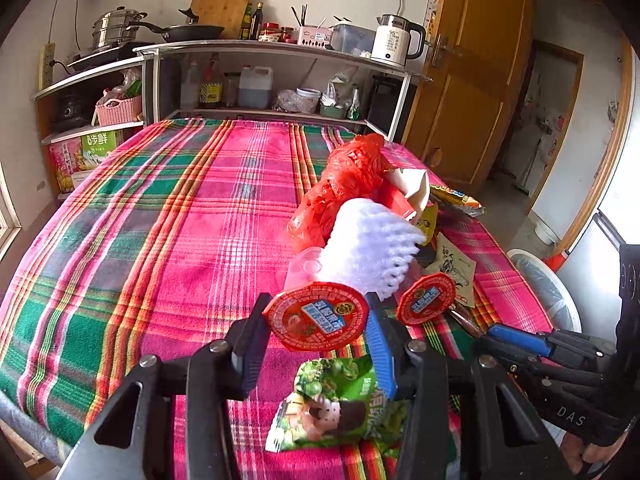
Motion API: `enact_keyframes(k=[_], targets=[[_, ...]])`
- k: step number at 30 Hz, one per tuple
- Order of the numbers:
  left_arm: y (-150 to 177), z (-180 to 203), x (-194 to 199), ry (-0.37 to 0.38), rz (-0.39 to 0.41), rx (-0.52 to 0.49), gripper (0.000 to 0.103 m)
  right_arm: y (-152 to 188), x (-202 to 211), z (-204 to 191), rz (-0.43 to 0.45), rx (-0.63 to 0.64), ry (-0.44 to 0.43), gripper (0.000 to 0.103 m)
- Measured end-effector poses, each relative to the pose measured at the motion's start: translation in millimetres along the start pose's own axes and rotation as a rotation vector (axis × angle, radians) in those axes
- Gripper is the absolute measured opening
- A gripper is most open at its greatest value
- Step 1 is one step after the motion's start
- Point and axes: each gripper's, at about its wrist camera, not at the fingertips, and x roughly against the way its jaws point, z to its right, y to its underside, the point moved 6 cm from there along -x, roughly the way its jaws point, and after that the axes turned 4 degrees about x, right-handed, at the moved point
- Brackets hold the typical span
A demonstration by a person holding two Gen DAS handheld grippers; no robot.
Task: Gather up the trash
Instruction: 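Grasp the brown wrapper with the right tool while the left tool grasps the red cup lid, then carry both items over the white bin and open both tools to drop them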
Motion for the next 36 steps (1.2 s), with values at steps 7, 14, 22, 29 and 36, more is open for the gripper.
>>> enact_keyframes(k=[7, 14, 22, 29, 36], targets=[[0, 9, 20, 0.009, 0.032, -0.011, 0.047, 4, 22, 2, 0.043, -0.007, 0.000, 0.025], [-3, 29, 35, 0.032, 0.060, -0.045, 0.047, 6, 45, 15, 0.097, -0.036, 0.019, 0.025], [-7, 66, 36, 0.095, 0.063, -0.101, 0.047, 12, 68, 48, 0.138, -0.103, 0.065, 0.026], [-6, 109, 20, 0.166, 0.036, -0.157, 0.047, 20, 86, 87, 0.162, -0.175, 0.131, 0.026], [-1, 158, 4, 0.244, 0.007, -0.229, 0.047, 31, 97, 132, 0.169, -0.261, 0.202, 0.026]])
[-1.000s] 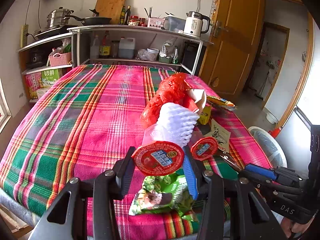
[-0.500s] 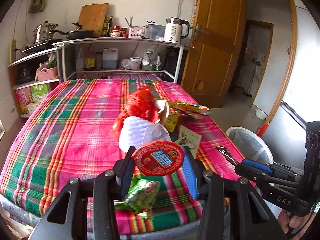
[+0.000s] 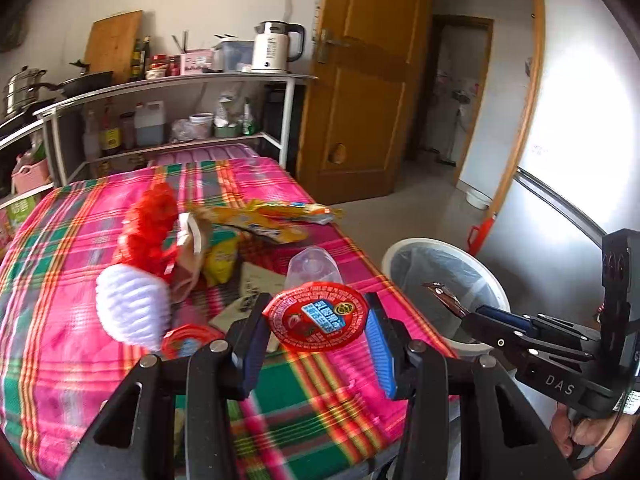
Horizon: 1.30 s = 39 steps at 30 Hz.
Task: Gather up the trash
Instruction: 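Carry both items over the white bin and open both tools to drop them, then move both tools back over the table toward the remaining trash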
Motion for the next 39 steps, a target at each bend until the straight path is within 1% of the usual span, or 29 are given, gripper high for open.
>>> enact_keyframes(k=[13, 21, 28, 30, 32, 36, 39], targets=[[-5, 78, -53, 0.153, -0.072, -0.090, 0.047, 5, -4, 78, -0.019, -0.111, 0.096, 0.026], [-4, 112, -89, 0.220, -0.125, -0.109, 0.047, 7, -17, 106, -0.046, -0.160, 0.131, 0.026], [3, 124, -114, 0.239, -0.178, -0.100, 0.048, 16, -28, 129, -0.090, -0.228, 0.139, 0.026], [6, 126, -118, 0.238, -0.192, -0.101, 0.050, 18, -28, 131, -0.098, -0.230, 0.144, 0.026], [8, 126, -123, 0.237, -0.206, -0.104, 0.054, 18, -26, 133, -0.091, -0.225, 0.145, 0.027], [6, 126, -124, 0.242, -0.205, -0.096, 0.058, 16, -21, 132, -0.067, -0.224, 0.151, 0.036], [5, 124, -122, 0.249, -0.203, -0.088, 0.058, 13, -15, 128, -0.049, -0.208, 0.149, 0.036]])
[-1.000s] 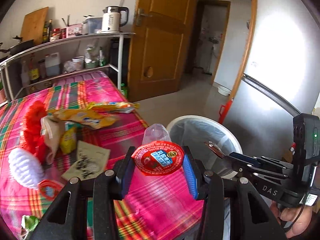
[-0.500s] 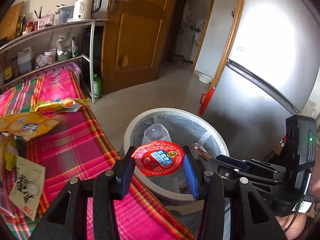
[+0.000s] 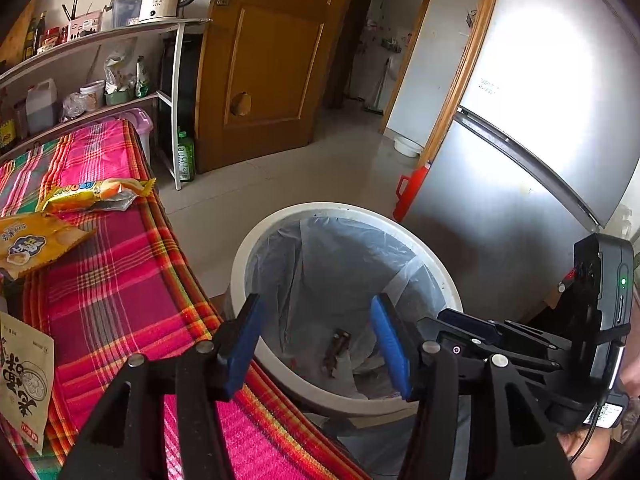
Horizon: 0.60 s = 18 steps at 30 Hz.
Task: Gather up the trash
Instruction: 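Move both tools back over the table toward the remaining trash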
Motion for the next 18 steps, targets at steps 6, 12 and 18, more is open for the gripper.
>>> enact_keyframes(k=[6, 12, 18], targets=[[0, -4, 22, 0.013, 0.044, 0.013, 0.058, -3, 19, -13, 0.052, 0.019, -0.013, 0.036], [5, -11, 53, 0.004, 0.092, 0.024, 0.058, 3, 36, -40, 0.052, 0.060, -0.047, 0.036], [14, -25, 90, -0.037, 0.158, 0.044, 0.058, 11, 51, -74, 0.067, 0.145, -0.070, 0.036]])
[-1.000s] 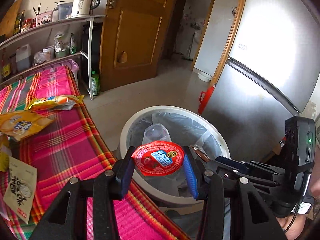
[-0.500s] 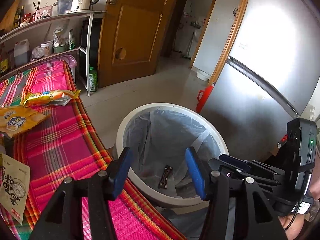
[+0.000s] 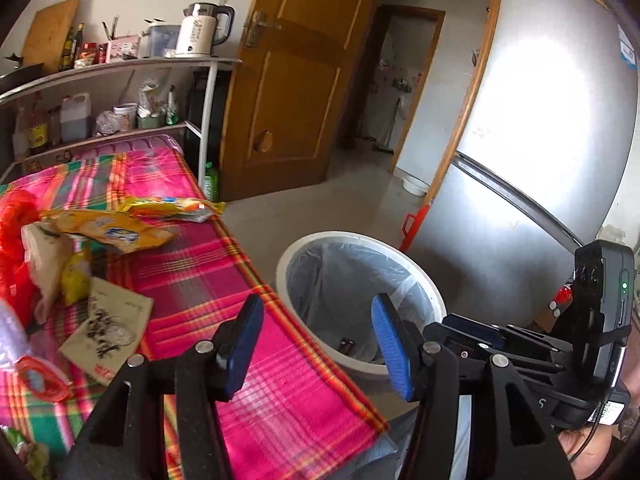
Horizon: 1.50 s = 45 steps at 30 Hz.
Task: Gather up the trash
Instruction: 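Move both tools back over the table toward the remaining trash, then grasp the green snack bag with the left tool while the right tool grasps the red-lidded plastic cup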
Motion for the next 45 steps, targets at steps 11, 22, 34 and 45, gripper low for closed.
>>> enact_keyframes(k=[11, 22, 34, 45], targets=[[12, -44, 56, -0.123, 0.081, 0.025, 0.059, 2, 8, -69, 0.016, 0.140, -0.072, 0.036], [39, -102, 100, -0.261, 0.107, 0.093, 0.063, 13, -2, -112, -0.006, 0.217, -0.148, 0.036], [61, -152, 122, -0.397, 0.117, 0.150, 0.074, 16, -19, -138, -0.030, 0.267, -0.198, 0.037], [82, -182, 120, -0.448, 0.062, 0.183, 0.076, 15, -36, -162, -0.054, 0.309, -0.224, 0.045]])
